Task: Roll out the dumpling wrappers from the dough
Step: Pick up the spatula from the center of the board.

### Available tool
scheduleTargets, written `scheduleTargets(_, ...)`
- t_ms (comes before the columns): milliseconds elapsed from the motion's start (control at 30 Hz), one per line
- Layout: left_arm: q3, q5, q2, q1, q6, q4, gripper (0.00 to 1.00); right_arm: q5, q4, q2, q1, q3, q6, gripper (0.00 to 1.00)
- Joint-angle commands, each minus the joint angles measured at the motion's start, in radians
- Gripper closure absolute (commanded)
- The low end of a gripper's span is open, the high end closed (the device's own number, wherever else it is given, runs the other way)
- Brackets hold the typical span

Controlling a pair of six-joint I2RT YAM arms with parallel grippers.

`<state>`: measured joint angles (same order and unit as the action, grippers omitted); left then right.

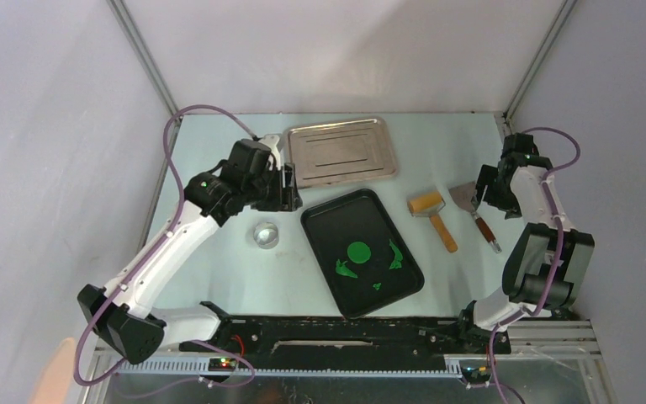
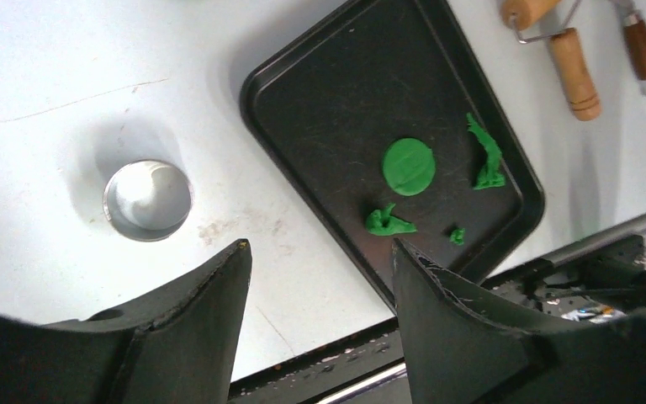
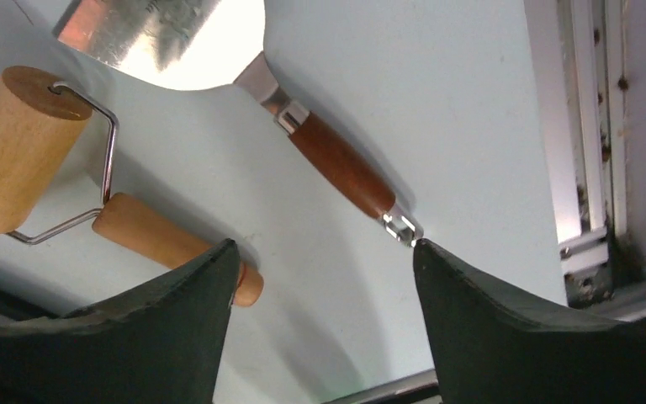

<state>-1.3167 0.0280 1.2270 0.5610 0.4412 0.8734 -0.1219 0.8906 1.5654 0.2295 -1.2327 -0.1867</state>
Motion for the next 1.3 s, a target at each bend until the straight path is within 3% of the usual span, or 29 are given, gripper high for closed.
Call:
scheduleTargets(0, -0.002, -0.074, -0.031, 0.003, -0.060, 0.012, 0.35, 0.053, -0.155, 0.015, -0.003, 0.031, 0.154, 0.19)
scheduleTargets(300, 0.046, -0.078, -0.067, 0.002, -0.075, -0.021, 0.35, 0.110, -0.120, 0.246, 0.011, 0.008, 0.250, 0.17)
scheduleTargets(433, 0.047, -0.102, -0.061, -0.001, -0.091, -0.012, 0.35, -0.008, -0.168, 0.301, -0.009, 0.010, 0.269, 0.18)
scheduleTargets(633, 0.055, -0.111, -0.061, -0.011, -0.104, -0.009, 0.35, -0.008, -0.179, 0.351, 0.004, 0.005, 0.269, 0.23)
scheduleTargets(667, 0.058, -0.112, -0.061, -0.014, -0.105, -0.009, 0.35, -0.018, -0.172, 0.352, 0.003, 0.005, 0.265, 0.26)
scheduleTargets(967, 0.064, -0.104, -0.060, -0.021, -0.112, -0.007, 0.36, 0.014, -0.111, 0.249, -0.010, -0.019, 0.256, 1.00)
scheduleTargets(1267, 0.076, -0.021, -0.061, -0.020, -0.099, -0.024, 0.35, -0.059, 0.004, 0.081, -0.137, -0.050, 0.234, 1.00)
